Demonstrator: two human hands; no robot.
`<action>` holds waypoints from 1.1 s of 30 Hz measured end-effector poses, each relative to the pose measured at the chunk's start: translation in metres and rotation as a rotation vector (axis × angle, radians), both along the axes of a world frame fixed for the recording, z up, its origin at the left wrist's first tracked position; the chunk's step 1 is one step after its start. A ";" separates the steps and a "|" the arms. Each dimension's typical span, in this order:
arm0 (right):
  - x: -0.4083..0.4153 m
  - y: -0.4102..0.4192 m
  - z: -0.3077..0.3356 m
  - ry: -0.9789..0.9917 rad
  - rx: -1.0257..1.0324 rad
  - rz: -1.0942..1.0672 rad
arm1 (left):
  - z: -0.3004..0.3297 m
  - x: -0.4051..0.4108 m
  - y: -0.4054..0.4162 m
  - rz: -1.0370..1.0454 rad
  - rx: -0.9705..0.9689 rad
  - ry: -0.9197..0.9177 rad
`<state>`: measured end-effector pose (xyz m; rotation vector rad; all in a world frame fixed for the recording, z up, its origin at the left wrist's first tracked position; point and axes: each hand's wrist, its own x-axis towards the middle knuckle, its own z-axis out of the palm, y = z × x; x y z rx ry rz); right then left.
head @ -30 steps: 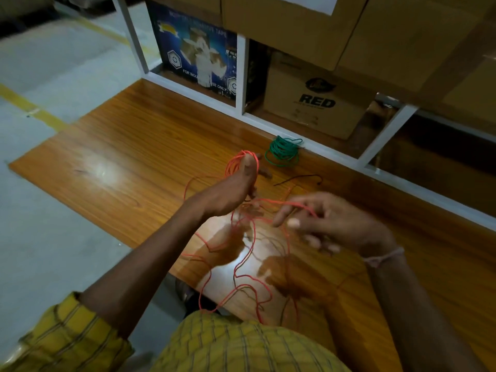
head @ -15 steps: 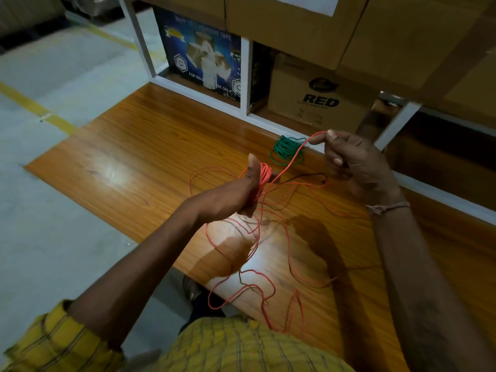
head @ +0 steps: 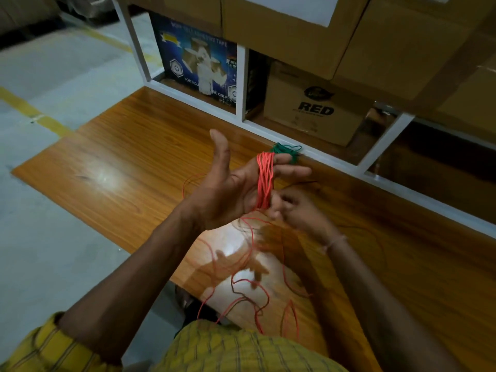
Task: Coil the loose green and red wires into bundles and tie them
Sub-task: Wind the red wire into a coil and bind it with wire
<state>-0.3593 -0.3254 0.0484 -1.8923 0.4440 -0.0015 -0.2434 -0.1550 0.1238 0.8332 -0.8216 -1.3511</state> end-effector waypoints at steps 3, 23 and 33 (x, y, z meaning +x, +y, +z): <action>-0.015 0.026 -0.004 0.146 0.121 0.192 | -0.009 0.008 -0.004 0.167 0.054 0.073; 0.003 -0.067 0.075 -0.351 0.585 0.047 | -0.017 0.007 0.004 -0.049 0.176 -0.374; 0.011 0.009 0.005 0.125 0.122 0.010 | -0.012 0.015 0.014 0.047 -0.027 0.062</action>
